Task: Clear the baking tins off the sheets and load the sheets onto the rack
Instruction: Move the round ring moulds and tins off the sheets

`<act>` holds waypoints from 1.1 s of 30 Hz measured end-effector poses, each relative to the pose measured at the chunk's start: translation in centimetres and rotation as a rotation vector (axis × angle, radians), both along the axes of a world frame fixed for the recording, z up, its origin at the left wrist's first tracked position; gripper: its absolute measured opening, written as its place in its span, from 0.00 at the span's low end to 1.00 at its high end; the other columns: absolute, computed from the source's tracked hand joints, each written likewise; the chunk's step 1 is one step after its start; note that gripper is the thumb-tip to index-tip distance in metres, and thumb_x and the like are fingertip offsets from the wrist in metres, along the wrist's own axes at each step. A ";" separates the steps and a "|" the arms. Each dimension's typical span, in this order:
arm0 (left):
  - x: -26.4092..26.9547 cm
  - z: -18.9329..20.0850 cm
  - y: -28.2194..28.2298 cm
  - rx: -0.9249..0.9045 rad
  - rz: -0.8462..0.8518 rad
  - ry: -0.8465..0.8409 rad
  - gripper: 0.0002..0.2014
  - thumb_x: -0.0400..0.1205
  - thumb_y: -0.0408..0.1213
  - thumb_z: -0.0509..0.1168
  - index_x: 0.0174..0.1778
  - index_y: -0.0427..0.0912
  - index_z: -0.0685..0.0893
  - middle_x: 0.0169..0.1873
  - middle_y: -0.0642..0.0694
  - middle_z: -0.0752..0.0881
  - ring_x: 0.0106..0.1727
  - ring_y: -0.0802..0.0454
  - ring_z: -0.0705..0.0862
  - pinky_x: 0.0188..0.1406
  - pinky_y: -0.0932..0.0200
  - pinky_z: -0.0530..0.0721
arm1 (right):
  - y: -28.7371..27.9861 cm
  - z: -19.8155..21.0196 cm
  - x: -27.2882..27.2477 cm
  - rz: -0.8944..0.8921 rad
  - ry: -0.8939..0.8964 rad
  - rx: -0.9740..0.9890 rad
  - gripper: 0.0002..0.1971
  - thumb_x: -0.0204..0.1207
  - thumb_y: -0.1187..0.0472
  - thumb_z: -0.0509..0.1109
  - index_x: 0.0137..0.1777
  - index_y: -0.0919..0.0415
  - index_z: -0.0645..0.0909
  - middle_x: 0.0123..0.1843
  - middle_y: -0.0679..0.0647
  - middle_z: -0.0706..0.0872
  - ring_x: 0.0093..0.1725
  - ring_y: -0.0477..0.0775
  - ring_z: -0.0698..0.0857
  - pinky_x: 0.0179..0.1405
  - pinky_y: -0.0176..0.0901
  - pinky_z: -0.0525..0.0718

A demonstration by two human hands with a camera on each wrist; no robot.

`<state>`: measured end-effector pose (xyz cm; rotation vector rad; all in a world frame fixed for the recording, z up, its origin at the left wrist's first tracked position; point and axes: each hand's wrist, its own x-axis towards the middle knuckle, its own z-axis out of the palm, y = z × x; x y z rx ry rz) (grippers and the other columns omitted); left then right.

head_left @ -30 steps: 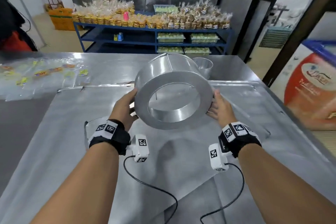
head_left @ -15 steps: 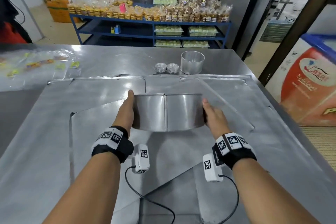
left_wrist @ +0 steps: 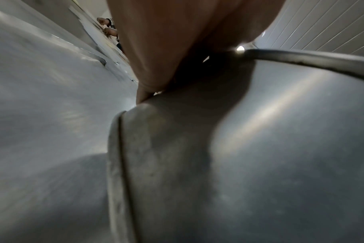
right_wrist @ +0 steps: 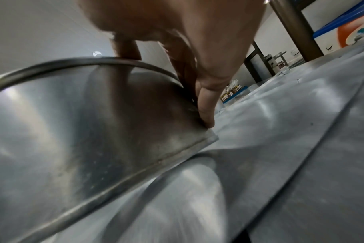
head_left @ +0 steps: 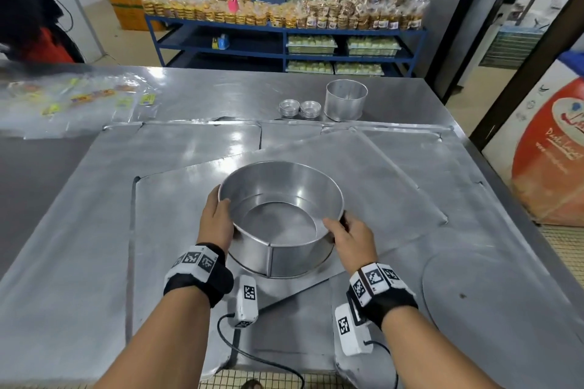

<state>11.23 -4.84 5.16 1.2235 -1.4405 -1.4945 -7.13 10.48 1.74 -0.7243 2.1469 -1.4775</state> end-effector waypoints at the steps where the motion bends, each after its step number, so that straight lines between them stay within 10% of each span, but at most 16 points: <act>1: 0.3 -0.3 0.2 -0.007 0.008 -0.018 0.19 0.86 0.32 0.51 0.69 0.54 0.77 0.54 0.54 0.84 0.50 0.54 0.84 0.39 0.58 0.82 | 0.0 -0.4 0.2 0.001 -0.009 0.012 0.16 0.65 0.45 0.72 0.43 0.57 0.87 0.35 0.50 0.90 0.39 0.53 0.89 0.43 0.47 0.87; 7: 1.7 -2.8 -0.3 -0.088 0.034 -0.191 0.24 0.85 0.28 0.53 0.77 0.49 0.72 0.65 0.49 0.80 0.68 0.45 0.79 0.72 0.41 0.77 | -0.1 -1.3 0.9 0.049 0.020 0.063 0.05 0.68 0.61 0.76 0.42 0.61 0.86 0.36 0.57 0.90 0.37 0.61 0.89 0.39 0.48 0.88; 15: 1.3 -1.9 -1.1 0.007 0.021 -0.447 0.29 0.79 0.24 0.57 0.79 0.40 0.68 0.65 0.39 0.80 0.62 0.39 0.80 0.60 0.48 0.79 | -0.1 0.0 1.1 0.051 -0.095 0.041 0.07 0.69 0.67 0.75 0.47 0.63 0.88 0.42 0.60 0.91 0.29 0.46 0.88 0.27 0.30 0.83; 18: 0.1 -0.9 -2.4 0.050 -0.017 -0.645 0.25 0.80 0.30 0.62 0.74 0.32 0.70 0.66 0.31 0.80 0.63 0.31 0.81 0.56 0.48 0.79 | -0.1 0.6 0.4 0.118 -0.104 0.113 0.09 0.70 0.62 0.76 0.50 0.62 0.88 0.42 0.54 0.92 0.30 0.42 0.87 0.34 0.37 0.88; 25: -6.9 2.5 -0.1 -0.355 -0.263 -1.093 0.26 0.79 0.51 0.63 0.73 0.46 0.78 0.73 0.39 0.78 0.77 0.35 0.70 0.79 0.33 0.60 | 2.6 1.7 -3.7 0.382 0.038 0.431 0.30 0.71 0.45 0.77 0.71 0.55 0.80 0.60 0.51 0.88 0.47 0.46 0.86 0.54 0.39 0.82; 29: -13.1 4.4 4.5 -0.485 -0.479 -0.961 0.23 0.83 0.48 0.62 0.73 0.45 0.78 0.69 0.42 0.82 0.72 0.40 0.77 0.78 0.41 0.67 | 6.4 1.5 -7.4 0.329 0.166 0.691 0.36 0.66 0.43 0.79 0.73 0.56 0.78 0.67 0.55 0.84 0.65 0.53 0.83 0.68 0.44 0.79; 33: -19.1 3.4 10.9 -0.508 -0.836 -0.887 0.22 0.82 0.47 0.65 0.70 0.42 0.81 0.68 0.41 0.83 0.69 0.41 0.80 0.66 0.54 0.78 | 11.5 1.5 -10.9 0.237 0.139 0.798 0.40 0.59 0.49 0.85 0.72 0.58 0.78 0.67 0.56 0.83 0.63 0.55 0.85 0.65 0.47 0.82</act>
